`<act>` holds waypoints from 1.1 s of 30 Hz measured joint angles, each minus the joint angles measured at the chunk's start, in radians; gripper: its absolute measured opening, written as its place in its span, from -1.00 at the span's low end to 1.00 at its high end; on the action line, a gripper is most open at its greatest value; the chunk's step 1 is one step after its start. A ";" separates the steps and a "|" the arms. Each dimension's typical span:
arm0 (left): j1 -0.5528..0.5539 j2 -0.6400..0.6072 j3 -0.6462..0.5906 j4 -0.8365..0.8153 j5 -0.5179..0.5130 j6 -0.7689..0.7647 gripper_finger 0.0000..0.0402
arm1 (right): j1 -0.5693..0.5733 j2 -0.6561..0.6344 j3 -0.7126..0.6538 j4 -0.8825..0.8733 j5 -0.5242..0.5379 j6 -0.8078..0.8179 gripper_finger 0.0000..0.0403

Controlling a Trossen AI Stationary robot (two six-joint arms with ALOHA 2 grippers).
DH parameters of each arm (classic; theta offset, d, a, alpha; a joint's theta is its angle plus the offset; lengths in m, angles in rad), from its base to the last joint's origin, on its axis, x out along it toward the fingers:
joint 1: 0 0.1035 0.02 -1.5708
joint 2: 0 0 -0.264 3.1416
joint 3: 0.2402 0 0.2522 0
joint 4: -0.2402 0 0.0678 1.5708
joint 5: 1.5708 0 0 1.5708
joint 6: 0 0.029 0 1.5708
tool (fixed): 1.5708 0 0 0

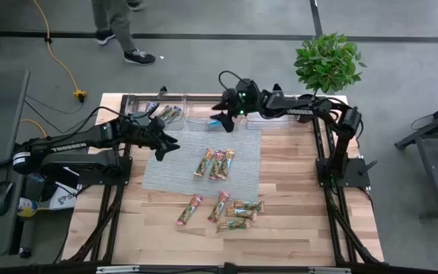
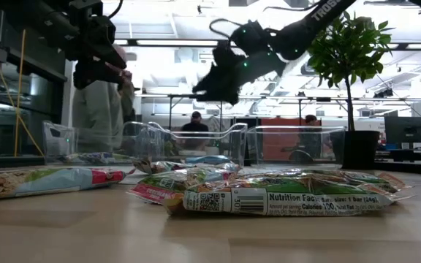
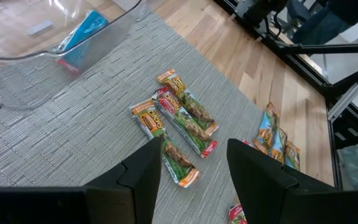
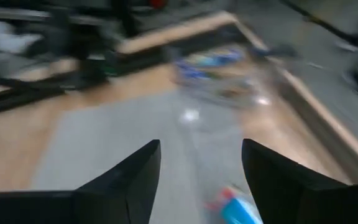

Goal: Pick and place Granola Bars by type
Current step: Put the red granola bar into the middle transparent bin

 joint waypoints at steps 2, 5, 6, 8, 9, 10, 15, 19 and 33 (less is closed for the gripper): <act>0.000 0.000 0.000 0.000 0.000 0.001 -0.11 | 0.025 0.000 0.000 0.005 -0.059 -0.034 0.05; 0.000 0.000 0.000 -0.004 0.000 0.001 -0.11 | 0.069 0.000 0.001 -0.013 -0.071 -0.097 0.04; 0.000 0.000 0.000 -0.006 -0.001 0.001 -0.11 | 0.087 0.000 0.012 -0.037 -0.049 -0.114 0.03; 0.000 0.000 0.000 -0.008 -0.003 0.001 -0.11 | 0.119 0.000 0.052 -0.106 -0.002 -0.177 0.03; 0.000 0.000 0.000 -0.008 -0.005 0.001 -0.11 | 0.137 0.000 0.076 -0.151 0.022 -0.228 0.03; 0.000 0.000 0.000 -0.010 -0.005 0.001 -0.11 | 0.155 0.000 0.102 -0.197 0.047 -0.279 0.03; 0.000 0.000 0.000 -0.027 -0.009 0.001 -0.11 | 0.234 0.000 0.233 -0.431 0.195 -0.504 0.03; 0.000 0.000 0.000 -0.032 -0.009 0.001 -0.11 | 0.260 0.000 0.259 -0.544 0.265 -0.638 0.02; 0.000 0.000 0.000 -0.032 -0.003 0.000 -0.11 | 0.261 0.005 0.229 -0.719 0.500 0.295 0.02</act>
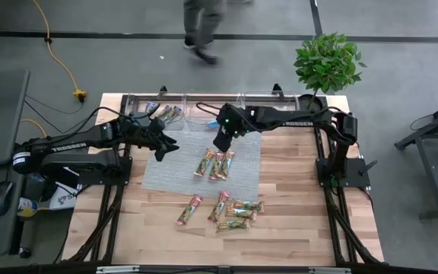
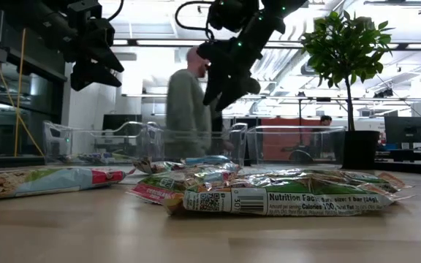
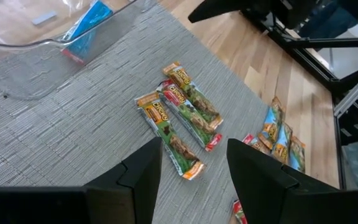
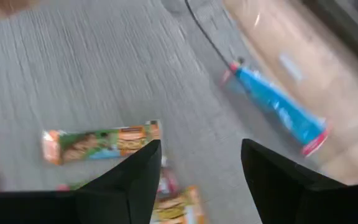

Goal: Pick and place Granola Bars by type
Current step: Put the red granola bar into the middle transparent bin

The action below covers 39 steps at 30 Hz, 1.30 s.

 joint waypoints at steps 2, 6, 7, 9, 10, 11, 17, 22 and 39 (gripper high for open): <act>0.000 0.000 0.000 0.000 0.008 -0.008 -0.11 | 0.011 0.004 0.000 0.000 -0.006 0.109 0.02; 0.000 0.000 0.000 -0.001 0.025 -0.040 -0.11 | 0.034 0.027 0.000 -0.003 -0.045 0.285 0.02; 0.000 0.000 0.000 -0.001 0.027 -0.046 -0.11 | 0.041 0.034 0.000 -0.013 -0.047 0.321 0.02; 0.000 0.000 0.000 -0.001 0.033 -0.047 -0.11 | 0.055 0.050 0.000 -0.036 -0.039 0.391 0.02; 0.000 0.000 0.000 -0.001 0.033 -0.047 -0.11 | 0.063 0.061 0.000 -0.043 -0.036 0.423 0.02; 0.000 0.000 0.000 -0.001 0.033 -0.047 -0.11 | 0.070 0.072 0.000 -0.044 -0.035 0.448 0.02; 0.000 0.000 0.000 -0.002 0.057 -0.034 -0.11 | 0.121 0.125 0.000 -0.001 -0.005 0.591 0.02; 0.000 0.000 0.000 -0.009 0.092 -0.020 -0.11 | 0.140 0.158 0.000 -0.002 -0.002 0.723 0.02; 0.000 0.000 0.000 -0.020 0.102 -0.020 -0.11 | 0.176 0.169 0.000 0.063 0.047 0.891 0.02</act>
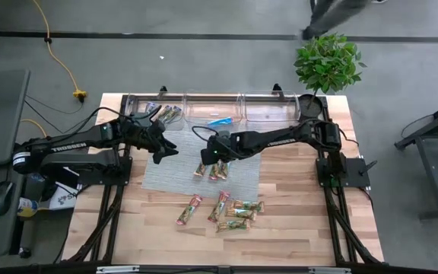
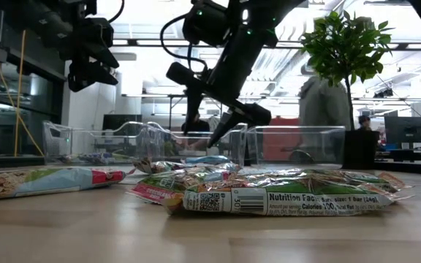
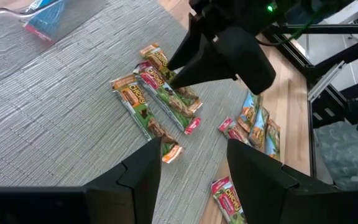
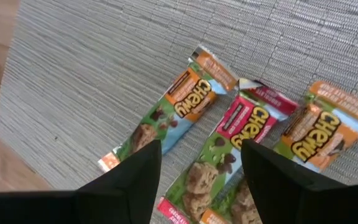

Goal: Pick and place Granola Bars by type
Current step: Put the red granola bar into the middle transparent bin

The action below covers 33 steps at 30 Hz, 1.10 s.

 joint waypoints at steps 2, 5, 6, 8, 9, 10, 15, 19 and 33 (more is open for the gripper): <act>0.000 0.000 0.000 0.000 -0.002 0.000 -0.11 | 0.007 0.000 0.000 0.001 0.007 0.018 0.02; 0.000 0.000 0.000 0.000 -0.004 0.000 -0.11 | 0.016 0.000 0.000 0.001 0.009 0.022 0.02; 0.000 0.000 0.000 0.000 -0.003 0.000 -0.11 | 0.020 0.002 0.000 0.002 0.012 0.030 0.02; 0.000 0.000 0.000 0.001 -0.003 0.001 -0.11 | 0.025 0.009 0.000 0.005 0.014 0.045 0.02; 0.000 0.000 0.000 0.001 -0.004 0.001 -0.11 | 0.028 0.018 0.000 0.007 0.010 0.046 0.02; 0.000 0.000 0.000 0.001 -0.004 0.001 -0.11 | 0.031 0.027 0.000 0.016 0.008 0.050 0.02; 0.000 0.000 0.000 0.005 -0.007 0.002 -0.11 | 0.041 0.065 0.000 0.047 -0.023 0.070 0.02; 0.000 0.000 0.000 0.000 -0.007 0.002 -0.11 | 0.041 0.075 0.000 0.042 -0.027 0.086 0.02; 0.000 0.000 0.000 0.001 -0.007 0.003 -0.11 | 0.040 0.076 0.000 -0.031 -0.038 0.079 0.02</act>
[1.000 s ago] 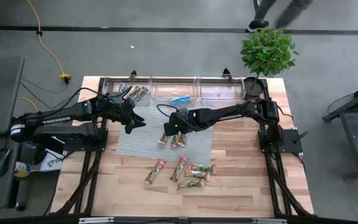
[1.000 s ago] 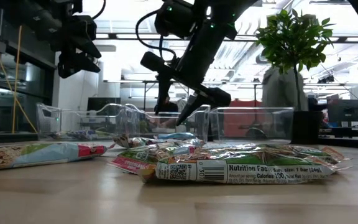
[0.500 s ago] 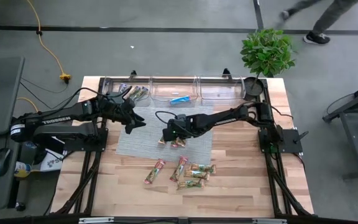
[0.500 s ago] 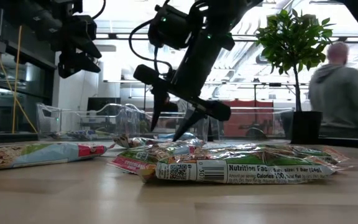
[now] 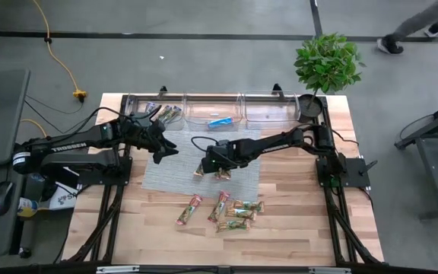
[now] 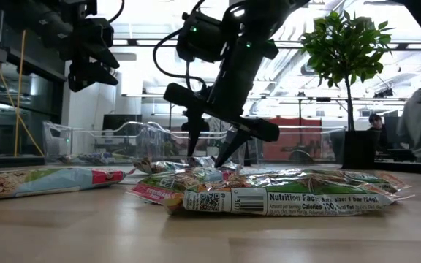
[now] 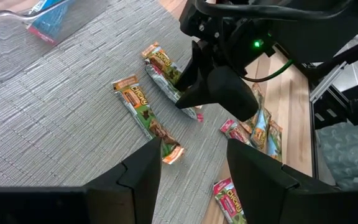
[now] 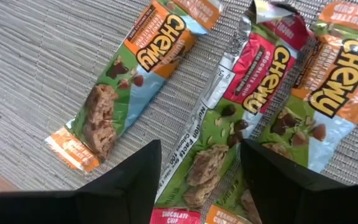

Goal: Pick and place Granola Bars by type
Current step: Put the red granola bar into the middle transparent bin

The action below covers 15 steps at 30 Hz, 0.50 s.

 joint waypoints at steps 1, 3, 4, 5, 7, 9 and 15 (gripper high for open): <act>0.000 0.000 0.000 0.000 0.000 0.000 -0.11 | -0.001 0.000 0.000 0.000 -0.002 0.000 0.02; 0.000 0.000 0.000 0.000 0.000 0.004 -0.11 | -0.001 0.000 0.000 -0.002 -0.003 0.000 0.02; 0.000 0.000 0.000 0.000 0.001 0.008 -0.11 | -0.001 0.000 0.000 -0.003 -0.002 0.000 0.02; 0.000 0.000 0.000 0.000 0.001 0.015 -0.11 | -0.001 0.000 0.000 -0.004 -0.002 -0.001 0.02; 0.000 0.000 0.000 0.000 0.001 0.022 -0.11 | -0.001 0.000 0.000 -0.005 0.004 -0.006 0.02; 0.000 0.000 0.000 0.000 0.001 0.023 -0.11 | -0.001 0.000 0.000 -0.005 0.010 -0.010 0.02; 0.000 0.000 0.000 0.000 0.003 0.023 -0.11 | -0.002 0.000 0.000 -0.006 0.009 -0.011 -0.04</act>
